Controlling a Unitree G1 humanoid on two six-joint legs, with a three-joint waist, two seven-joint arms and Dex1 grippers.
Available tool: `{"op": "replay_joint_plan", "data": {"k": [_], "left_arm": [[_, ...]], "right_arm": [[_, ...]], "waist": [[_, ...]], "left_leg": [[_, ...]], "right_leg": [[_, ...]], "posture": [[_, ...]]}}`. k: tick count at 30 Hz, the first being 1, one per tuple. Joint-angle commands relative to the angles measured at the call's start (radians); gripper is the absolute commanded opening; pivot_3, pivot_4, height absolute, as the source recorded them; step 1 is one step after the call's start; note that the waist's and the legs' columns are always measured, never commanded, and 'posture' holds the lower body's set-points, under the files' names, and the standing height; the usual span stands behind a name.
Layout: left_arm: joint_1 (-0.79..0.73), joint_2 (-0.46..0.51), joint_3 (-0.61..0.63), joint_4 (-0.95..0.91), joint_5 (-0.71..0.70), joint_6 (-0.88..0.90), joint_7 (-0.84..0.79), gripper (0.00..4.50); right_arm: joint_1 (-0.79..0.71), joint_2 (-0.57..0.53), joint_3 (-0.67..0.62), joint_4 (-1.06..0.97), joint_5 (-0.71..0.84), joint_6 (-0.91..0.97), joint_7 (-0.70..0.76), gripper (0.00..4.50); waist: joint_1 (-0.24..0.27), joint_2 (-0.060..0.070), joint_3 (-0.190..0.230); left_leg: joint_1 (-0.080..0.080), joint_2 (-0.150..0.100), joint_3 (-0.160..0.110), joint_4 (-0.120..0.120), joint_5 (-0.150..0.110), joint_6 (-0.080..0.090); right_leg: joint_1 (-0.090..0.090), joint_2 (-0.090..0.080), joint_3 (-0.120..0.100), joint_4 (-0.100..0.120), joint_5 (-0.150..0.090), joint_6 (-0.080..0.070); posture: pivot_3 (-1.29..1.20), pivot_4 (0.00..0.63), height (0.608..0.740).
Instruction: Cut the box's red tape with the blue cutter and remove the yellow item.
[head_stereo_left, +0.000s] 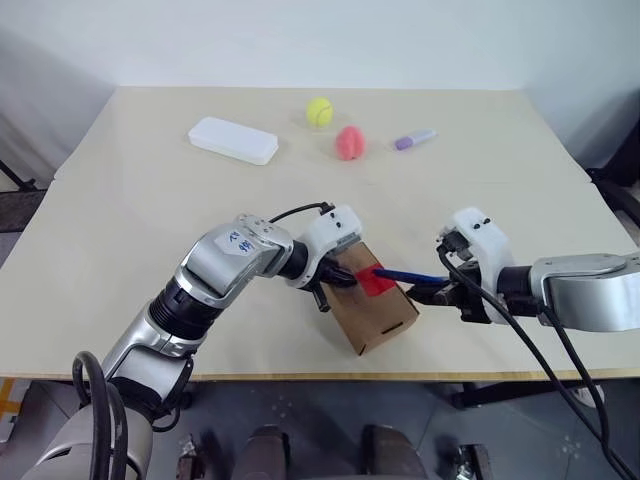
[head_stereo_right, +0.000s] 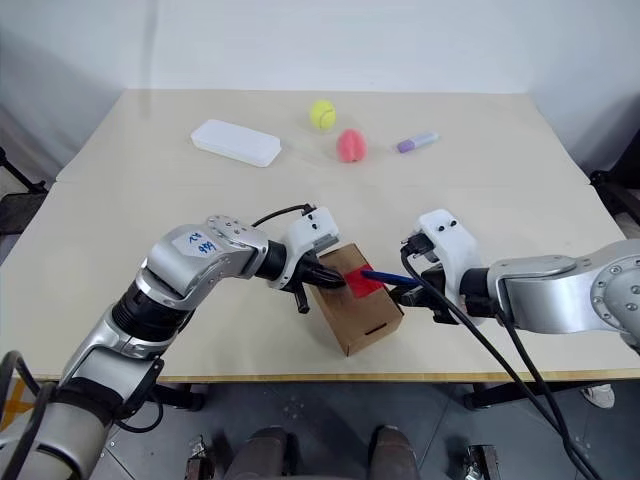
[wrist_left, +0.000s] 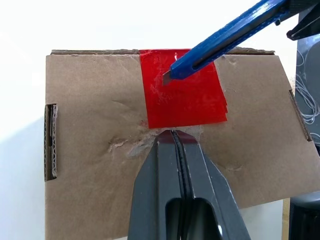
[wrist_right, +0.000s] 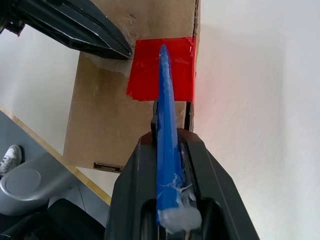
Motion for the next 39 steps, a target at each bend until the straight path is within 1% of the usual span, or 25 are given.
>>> {"op": "replay_joint_plan", "data": {"k": [1,5,9,16,26,39], "left_arm": [[0.053,0.014,-0.062,0.074,0.064,0.055,0.069,0.0],[0.048,0.011,-0.065,0.087,0.065,0.047,0.064,0.0],[0.04,0.002,-0.069,0.106,0.068,0.035,0.061,0.0],[0.031,-0.008,-0.072,0.124,0.072,0.026,0.059,0.0],[0.036,-0.011,-0.065,0.115,0.068,0.038,0.066,0.0],[0.036,-0.013,-0.06,0.111,0.065,0.045,0.07,0.0]], "right_arm": [[-0.014,-0.033,-0.091,-0.005,0.013,-0.007,0.03,0.12],[0.007,-0.076,-0.118,0.008,0.013,0.013,0.031,0.12],[0.025,-0.084,-0.115,0.017,0.013,0.021,0.021,0.12],[0.039,-0.053,-0.101,0.017,-0.003,0.027,0.002,0.12],[0.037,0.025,-0.082,0.041,-0.064,0.046,0.006,0.12],[0.024,0.074,-0.067,0.06,-0.126,0.096,0.017,0.12]], "waist": [[0.0,0.0,0.0],[0.0,0.0,0.0],[0.001,0.0,0.0],[0.009,0.0,0.0],[0.01,0.0,0.0],[0.009,0.0,0.0]], "left_leg": [[0.0,0.0,0.0,0.0,0.0,0.0],[0.0,0.0,0.0,0.0,0.0,0.0],[0.0,0.0,0.0,0.0,0.0,0.0],[-0.001,0.0,0.0,0.0,0.0,0.0],[-0.001,0.0,0.0,0.0,0.0,0.001],[0.001,0.0,0.0,0.0,-0.001,0.001]], "right_leg": [[0.0,0.0,0.0,0.0,0.0,0.0],[0.0,0.0,0.0,-0.001,0.0,0.0],[0.0,0.0,0.0,-0.001,0.0,-0.001],[0.001,0.0,0.0,-0.004,0.0,-0.003],[0.001,0.0,0.0,-0.005,0.0,-0.003],[0.003,0.0,0.0,-0.005,0.0,-0.004]], "posture": [[0.0,0.15,0.74],[0.0,0.15,0.74],[0.0,0.15,0.74],[0.0,0.15,0.74],[0.0,0.15,0.74],[0.0,0.15,0.74]]}}
